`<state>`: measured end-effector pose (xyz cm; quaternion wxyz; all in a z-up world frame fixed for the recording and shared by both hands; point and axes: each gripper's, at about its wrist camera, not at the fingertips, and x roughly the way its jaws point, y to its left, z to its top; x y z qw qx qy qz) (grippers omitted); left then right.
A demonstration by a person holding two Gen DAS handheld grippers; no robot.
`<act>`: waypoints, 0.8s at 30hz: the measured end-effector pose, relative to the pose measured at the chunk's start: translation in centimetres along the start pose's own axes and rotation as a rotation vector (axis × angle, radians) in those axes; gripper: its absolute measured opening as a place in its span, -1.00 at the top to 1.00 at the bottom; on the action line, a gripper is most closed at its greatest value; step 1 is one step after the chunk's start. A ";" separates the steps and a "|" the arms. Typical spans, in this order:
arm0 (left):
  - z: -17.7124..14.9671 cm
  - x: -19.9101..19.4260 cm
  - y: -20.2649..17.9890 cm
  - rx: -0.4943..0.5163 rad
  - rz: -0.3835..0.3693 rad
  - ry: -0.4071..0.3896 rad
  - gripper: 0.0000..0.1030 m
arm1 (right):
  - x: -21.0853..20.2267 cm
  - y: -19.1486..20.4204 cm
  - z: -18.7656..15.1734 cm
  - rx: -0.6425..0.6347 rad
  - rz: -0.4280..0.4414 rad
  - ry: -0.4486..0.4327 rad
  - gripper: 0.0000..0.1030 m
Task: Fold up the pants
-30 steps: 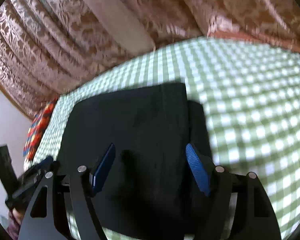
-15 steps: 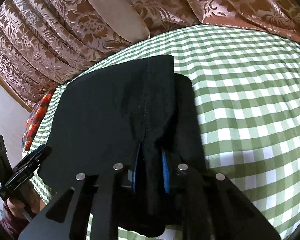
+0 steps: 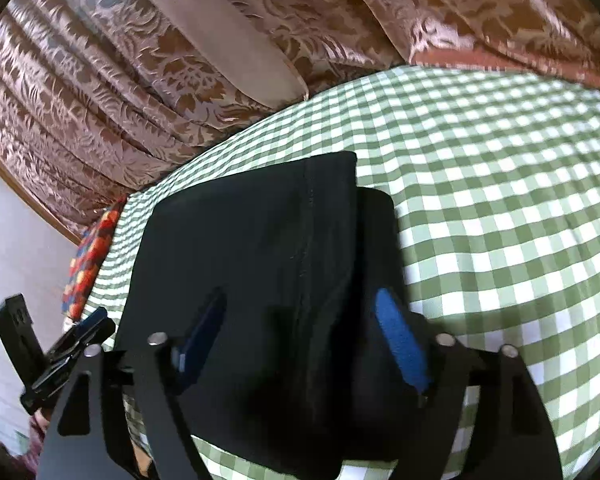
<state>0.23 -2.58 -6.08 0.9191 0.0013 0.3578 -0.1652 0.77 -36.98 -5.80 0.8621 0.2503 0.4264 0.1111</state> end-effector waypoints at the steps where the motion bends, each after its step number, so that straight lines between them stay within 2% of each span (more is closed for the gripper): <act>1: 0.2 0.0 0.2 0.000 -0.022 0.003 -0.57 | 0.3 -0.4 0.2 0.009 0.006 0.011 -0.60; 4: 1.1 0.7 1.6 -0.032 -0.135 0.023 -0.62 | 1.3 -1.9 0.8 0.051 0.034 0.041 -0.68; 10: 2.6 5.2 4.9 -0.201 -0.367 0.134 -0.62 | 4.0 -4.5 1.5 0.134 0.136 0.133 -0.66; 12: 2.8 6.6 4.6 -0.220 -0.466 0.180 -0.62 | 4.7 -4.3 1.2 0.106 0.154 0.162 -0.53; 14: 2.7 7.6 3.9 -0.215 -0.476 0.197 -0.60 | 4.6 -4.1 1.0 0.085 0.156 0.154 -0.26; 15: 2.4 8.2 3.4 -0.201 -0.483 0.208 -0.34 | 4.4 -4.0 1.0 0.079 0.172 0.149 -0.18; 17: 2.0 8.3 2.9 -0.184 -0.482 0.191 -0.12 | 3.7 -3.8 1.0 0.067 0.181 0.143 0.03; 18: 1.8 8.0 2.8 -0.181 -0.489 0.169 0.06 | 3.2 -3.5 1.1 0.054 0.180 0.140 0.07; 20: 2.0 7.3 3.3 -0.200 -0.512 0.145 0.25 | 2.6 -2.5 1.5 0.020 0.174 0.126 0.15; 24: 3.8 4.5 3.4 -0.176 -0.533 0.064 0.31 | 1.7 0.5 3.5 -0.051 0.191 0.089 0.17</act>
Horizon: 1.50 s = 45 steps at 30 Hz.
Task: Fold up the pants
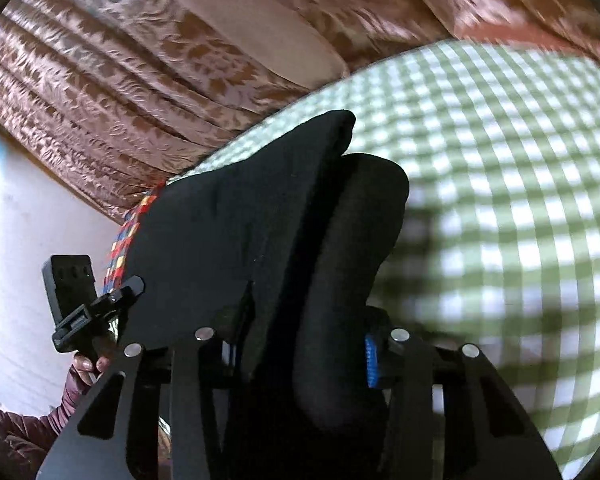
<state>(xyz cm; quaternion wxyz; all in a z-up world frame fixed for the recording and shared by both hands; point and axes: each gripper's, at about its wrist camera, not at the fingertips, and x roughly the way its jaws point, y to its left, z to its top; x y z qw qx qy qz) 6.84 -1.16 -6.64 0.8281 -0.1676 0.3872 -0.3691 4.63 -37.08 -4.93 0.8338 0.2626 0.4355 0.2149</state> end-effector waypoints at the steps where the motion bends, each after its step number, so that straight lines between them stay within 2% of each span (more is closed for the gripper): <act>1: 0.6 -0.6 -0.2 0.010 0.000 -0.018 0.31 | 0.2 0.5 0.7 -0.011 0.009 -0.004 0.17; 3: 2.4 -1.8 -0.3 0.025 -0.004 -0.062 0.32 | 1.4 1.4 2.6 -0.031 0.028 -0.007 0.17; 6: 5.1 -2.4 0.5 0.054 0.050 -0.098 0.31 | 3.8 2.1 5.4 -0.048 0.037 -0.005 0.17; 11: 9.1 -1.4 3.4 0.063 0.167 -0.102 0.27 | 7.9 2.4 9.5 -0.064 0.035 0.003 0.16; 14: 10.7 -1.0 5.2 0.061 0.202 -0.107 0.27 | 10.4 2.2 11.5 -0.074 0.027 0.017 0.13; 15: 11.2 -0.7 6.0 0.062 0.229 -0.105 0.20 | 11.4 1.8 12.0 -0.073 0.016 0.023 0.13; 17: 11.7 0.6 7.6 0.050 0.270 -0.081 0.17 | 13.2 0.7 12.4 -0.061 -0.019 0.038 0.10; 18: 11.7 1.5 8.7 0.039 0.314 -0.060 0.12 | 14.6 -0.3 12.4 -0.052 -0.068 0.057 0.08; 20: 11.2 3.7 10.3 0.059 0.433 -0.006 0.10 | 16.5 -1.9 12.0 -0.034 -0.107 0.081 -0.16; 21: 10.8 4.6 11.0 0.057 0.443 0.016 0.02 | 16.8 -2.6 11.8 -0.020 -0.088 0.070 -0.18; 25: 10.2 5.0 11.0 0.053 0.477 -0.018 -0.06 | 16.5 -2.8 11.4 -0.027 -0.093 0.054 -0.22; 26: 10.2 4.8 10.9 0.044 0.480 -0.023 -0.06 | 16.3 -2.5 11.5 -0.033 -0.121 0.053 -0.36; 27: 10.4 4.6 10.6 0.032 0.487 -0.030 -0.09 | 16.1 -2.2 11.6 -0.043 -0.147 0.048 -0.41; 28: 10.4 4.2 10.3 0.024 0.502 -0.041 -0.17 | 15.9 -1.7 11.7 -0.065 -0.168 0.039 -0.43; 30: 10.4 3.2 9.4 0.037 0.544 -0.066 -0.17 | 15.1 -0.7 11.7 -0.109 -0.223 0.021 -0.43; 33: 10.0 1.4 8.0 0.046 0.600 -0.129 -0.17 | 13.0 1.1 11.3 -0.174 -0.305 -0.054 -0.39; 35: 9.6 0.2 7.0 0.054 0.633 -0.175 -0.17 | 11.3 2.5 10.7 -0.218 -0.323 -0.105 -0.20; 36: 9.1 -0.6 6.1 0.069 0.648 -0.202 -0.17 | 10.3 3.5 10.0 -0.245 -0.304 -0.124 -0.11; 37: 8.7 -0.9 5.5 0.077 0.652 -0.214 -0.17 | 9.9 4.0 9.4 -0.260 -0.281 -0.123 0.07; 38: 8.2 -1.3 4.8 0.087 0.644 -0.224 -0.17 | 9.6 4.8 8.4 -0.289 -0.243 -0.105 0.15; 40: 6.9 -0.5 3.6 0.116 0.660 -0.190 -0.17 | 10.4 5.5 6.8 -0.322 -0.250 -0.062 0.17; 42: 5.8 1.5 3.7 0.129 0.686 -0.127 -0.17 | 12.8 4.9 5.3 -0.336 -0.337 0.017 0.19; 43: 5.3 2.5 4.0 0.125 0.716 -0.106 -0.17 | 13.6 4.2 4.8 -0.327 -0.345 0.032 0.19; 45: 4.8 3.1 4.0 0.116 0.725 -0.113 -0.17 | 13.4 3.6 4.8 -0.279 -0.313 0.003 0.19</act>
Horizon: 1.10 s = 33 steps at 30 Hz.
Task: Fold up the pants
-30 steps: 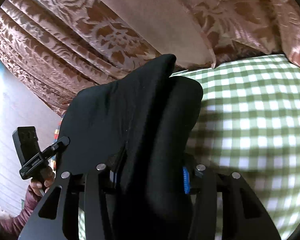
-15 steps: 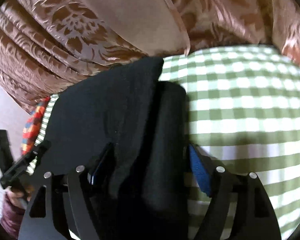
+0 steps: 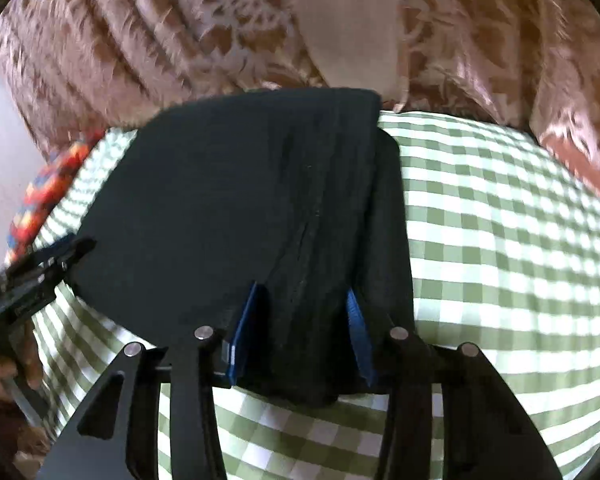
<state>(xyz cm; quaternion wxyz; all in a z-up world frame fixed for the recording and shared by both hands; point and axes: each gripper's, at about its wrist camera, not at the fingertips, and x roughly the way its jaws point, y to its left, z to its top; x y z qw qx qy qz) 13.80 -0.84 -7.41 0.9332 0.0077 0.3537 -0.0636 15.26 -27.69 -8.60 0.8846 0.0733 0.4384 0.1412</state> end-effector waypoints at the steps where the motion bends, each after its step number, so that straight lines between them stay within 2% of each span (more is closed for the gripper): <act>1: 0.1 -0.5 0.0 -0.012 0.007 -0.011 -0.17 | -0.4 -0.2 0.1 0.028 0.013 -0.008 0.19; 4: 0.1 -1.8 0.0 -0.031 0.007 -0.032 -0.17 | -1.7 0.1 -0.1 0.050 -0.001 -0.033 0.15; 6: 0.0 -2.8 -0.1 -0.027 0.002 -0.045 -0.17 | -3.2 0.6 -0.6 0.053 -0.010 -0.077 -0.02; 8: -0.3 -3.9 -0.3 -0.025 -0.001 -0.063 -0.24 | -4.7 1.1 -1.2 0.073 -0.023 -0.124 -0.17; 9: -0.6 -4.3 -0.5 -0.028 -0.005 -0.069 -0.34 | -5.3 1.4 -1.5 0.084 -0.026 -0.137 -0.22; 12: -1.3 -6.0 -1.1 -0.032 -0.008 -0.091 -0.38 | -6.7 2.4 -2.4 0.091 -0.052 -0.164 -0.38; 13: -1.6 -6.4 -1.3 -0.030 -0.009 -0.092 -0.49 | -6.7 2.7 -2.5 0.091 -0.061 -0.166 -0.46; 17: -2.9 -8.0 -2.0 -0.025 -0.004 -0.108 -0.53 | -7.2 4.2 -4.2 0.075 -0.091 -0.173 -0.61; 19: -3.7 -8.7 -2.2 -0.025 -0.006 -0.106 -0.63 | -7.3 5.0 -5.3 0.073 -0.108 -0.172 -0.66; 24: -5.5 -10.3 -2.1 -0.054 -0.015 -0.109 -0.63 | -7.4 6.4 -7.3 0.064 -0.143 -0.170 -0.71; 26: -6.0 -10.9 -2.2 -0.048 -0.009 -0.112 -0.74 | -7.5 7.0 -7.8 0.052 -0.164 -0.172 -0.73; 30: -6.7 -12.0 -2.1 -0.047 -0.004 -0.123 -0.78 | -7.8 7.7 -8.4 0.035 -0.181 -0.181 -0.76; 33: -6.9 -12.4 -2.1 -0.045 0.020 -0.126 -0.88 | -8.2 8.0 -8.5 0.037 -0.186 -0.194 -0.77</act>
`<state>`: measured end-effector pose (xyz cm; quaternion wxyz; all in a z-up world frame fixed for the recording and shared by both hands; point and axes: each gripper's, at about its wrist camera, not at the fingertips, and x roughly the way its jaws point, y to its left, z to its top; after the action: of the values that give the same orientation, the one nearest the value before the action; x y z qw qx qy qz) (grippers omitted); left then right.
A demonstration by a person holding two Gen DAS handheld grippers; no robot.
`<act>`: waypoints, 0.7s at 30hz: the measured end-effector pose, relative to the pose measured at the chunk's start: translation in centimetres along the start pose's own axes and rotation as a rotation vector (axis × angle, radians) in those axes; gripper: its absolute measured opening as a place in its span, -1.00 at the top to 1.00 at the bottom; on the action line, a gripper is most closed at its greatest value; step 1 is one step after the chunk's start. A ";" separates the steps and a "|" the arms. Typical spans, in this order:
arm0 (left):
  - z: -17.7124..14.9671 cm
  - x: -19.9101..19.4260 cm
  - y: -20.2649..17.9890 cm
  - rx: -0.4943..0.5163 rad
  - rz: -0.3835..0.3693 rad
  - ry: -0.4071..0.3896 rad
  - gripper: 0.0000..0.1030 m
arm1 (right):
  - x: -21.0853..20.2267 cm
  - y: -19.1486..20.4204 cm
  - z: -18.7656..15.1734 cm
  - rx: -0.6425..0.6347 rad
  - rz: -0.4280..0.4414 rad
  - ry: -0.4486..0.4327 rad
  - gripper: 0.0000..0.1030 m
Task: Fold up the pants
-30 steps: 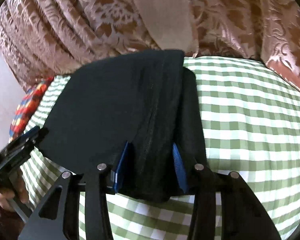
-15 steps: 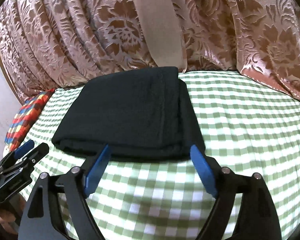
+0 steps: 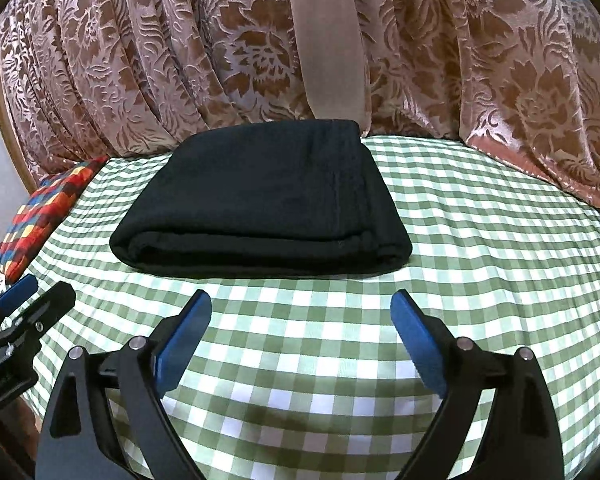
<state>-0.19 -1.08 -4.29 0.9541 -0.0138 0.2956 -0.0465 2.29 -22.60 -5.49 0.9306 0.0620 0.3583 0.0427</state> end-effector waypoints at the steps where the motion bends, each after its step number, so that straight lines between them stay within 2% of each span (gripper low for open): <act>1: 0.0 -0.2 0.0 0.003 0.011 -0.003 -0.92 | -0.2 0.2 0.0 -0.003 -0.005 -0.007 -0.78; 13: -0.2 -1.4 0.2 0.000 0.070 -0.028 -0.92 | -1.0 1.1 -0.3 -0.028 -0.035 -0.039 -0.83; 21: -0.4 -1.5 0.0 0.008 0.075 -0.024 -0.92 | -1.4 1.1 -0.5 -0.019 -0.032 -0.049 -0.85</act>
<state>-1.63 -0.94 -3.83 0.9587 0.0008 0.2842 -0.0116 0.90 -21.68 -4.82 0.9402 0.0483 0.3358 0.0296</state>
